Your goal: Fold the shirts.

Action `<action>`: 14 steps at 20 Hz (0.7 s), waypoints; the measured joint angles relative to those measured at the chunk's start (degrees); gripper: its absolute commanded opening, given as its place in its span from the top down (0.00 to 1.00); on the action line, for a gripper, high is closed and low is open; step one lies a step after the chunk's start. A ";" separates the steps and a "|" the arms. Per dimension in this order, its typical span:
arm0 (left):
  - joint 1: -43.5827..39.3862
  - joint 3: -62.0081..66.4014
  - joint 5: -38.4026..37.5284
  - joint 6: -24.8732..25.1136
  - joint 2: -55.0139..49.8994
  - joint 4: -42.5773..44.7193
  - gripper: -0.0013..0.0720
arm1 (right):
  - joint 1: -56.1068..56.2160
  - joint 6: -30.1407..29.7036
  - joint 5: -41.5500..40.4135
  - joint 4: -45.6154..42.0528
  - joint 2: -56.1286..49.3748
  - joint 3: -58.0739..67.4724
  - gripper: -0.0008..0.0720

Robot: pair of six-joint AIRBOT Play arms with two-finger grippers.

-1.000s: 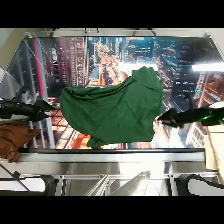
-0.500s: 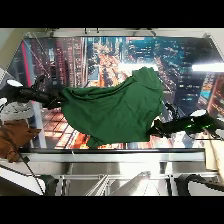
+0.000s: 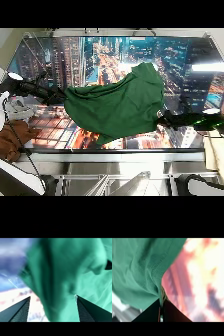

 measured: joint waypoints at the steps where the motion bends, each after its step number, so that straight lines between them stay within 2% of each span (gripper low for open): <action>1: 0.59 -0.66 -0.55 -0.31 -0.02 -0.39 0.12 | -1.60 -0.02 -0.52 -0.04 0.07 0.09 0.96; 4: 1.42 -3.43 0.02 -0.85 0.02 -1.92 0.12 | -3.43 -0.02 -1.14 -0.22 0.13 0.28 0.96; 6: 1.03 -5.14 1.57 -1.31 0.04 -2.36 0.42 | -3.58 -0.20 -1.51 -0.22 0.15 0.31 0.96; 8: 0.20 -6.10 3.61 -1.31 -0.07 -2.60 0.46 | -3.65 -0.24 -1.75 -0.24 0.15 0.35 0.96; 9: -0.22 -6.36 4.68 -1.33 -0.07 -2.64 0.53 | -3.67 -0.28 -1.79 -0.24 0.15 0.35 0.96; 11: -0.85 -6.69 7.28 -1.27 -0.13 -2.69 0.90 | -3.67 -0.42 -1.92 -0.24 0.15 0.35 0.96; 12: -1.01 -6.80 7.87 -1.20 -0.17 -2.60 0.95 | -3.67 -0.48 -1.95 -0.24 0.15 0.35 0.96; 14: -1.20 -6.88 8.50 -0.79 -0.13 -2.38 0.95 | -3.69 -0.66 -1.92 -0.24 0.26 0.35 0.96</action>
